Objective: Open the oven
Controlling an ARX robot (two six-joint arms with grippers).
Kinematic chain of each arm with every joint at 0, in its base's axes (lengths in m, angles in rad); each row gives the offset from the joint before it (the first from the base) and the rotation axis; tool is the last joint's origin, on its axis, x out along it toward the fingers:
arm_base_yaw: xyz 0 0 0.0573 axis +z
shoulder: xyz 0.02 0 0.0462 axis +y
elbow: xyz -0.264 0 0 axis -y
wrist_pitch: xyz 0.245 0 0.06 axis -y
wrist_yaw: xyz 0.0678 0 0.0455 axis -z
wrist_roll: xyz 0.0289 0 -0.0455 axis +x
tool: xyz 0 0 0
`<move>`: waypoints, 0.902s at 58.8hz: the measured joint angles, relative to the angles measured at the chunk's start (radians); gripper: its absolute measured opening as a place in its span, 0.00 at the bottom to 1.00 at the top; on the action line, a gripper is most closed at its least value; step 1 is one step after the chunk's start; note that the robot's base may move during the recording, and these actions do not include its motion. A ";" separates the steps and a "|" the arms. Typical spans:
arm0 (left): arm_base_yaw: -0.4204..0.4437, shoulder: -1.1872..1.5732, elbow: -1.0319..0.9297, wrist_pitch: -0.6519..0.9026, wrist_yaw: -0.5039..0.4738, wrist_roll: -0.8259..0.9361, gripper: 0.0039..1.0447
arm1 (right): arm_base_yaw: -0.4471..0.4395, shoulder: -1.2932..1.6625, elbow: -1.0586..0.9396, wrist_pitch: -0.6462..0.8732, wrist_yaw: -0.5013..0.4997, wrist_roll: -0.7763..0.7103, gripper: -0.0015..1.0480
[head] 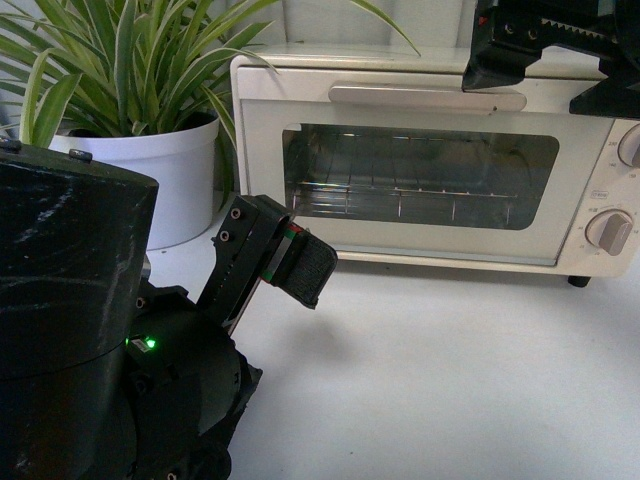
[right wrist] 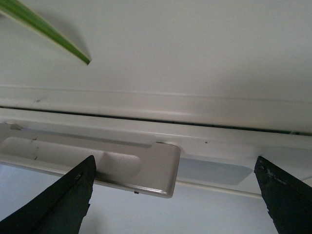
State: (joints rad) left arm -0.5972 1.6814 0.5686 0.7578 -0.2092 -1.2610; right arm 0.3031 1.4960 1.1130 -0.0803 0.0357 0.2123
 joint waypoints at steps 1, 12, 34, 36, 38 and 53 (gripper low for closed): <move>0.000 0.000 0.000 0.000 0.000 0.000 0.94 | 0.000 -0.004 -0.006 0.003 -0.002 -0.001 0.91; 0.002 0.000 -0.001 0.000 0.000 -0.001 0.94 | -0.003 -0.048 -0.091 0.042 -0.033 -0.004 0.91; 0.005 -0.003 -0.005 0.000 0.000 -0.004 0.94 | 0.026 -0.161 -0.342 0.094 -0.108 -0.005 0.91; 0.005 -0.003 -0.005 0.000 0.000 -0.004 0.94 | 0.031 -0.168 -0.365 0.097 -0.109 -0.004 0.91; 0.005 -0.004 -0.005 0.000 0.000 -0.004 0.94 | 0.033 -0.177 -0.385 0.097 -0.112 -0.003 0.91; 0.009 -0.014 -0.018 0.000 0.000 0.001 0.94 | 0.006 -0.373 -0.476 0.069 -0.155 -0.013 0.91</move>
State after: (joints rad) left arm -0.5884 1.6672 0.5503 0.7582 -0.2096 -1.2598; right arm 0.3088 1.1225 0.6369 -0.0116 -0.1192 0.1989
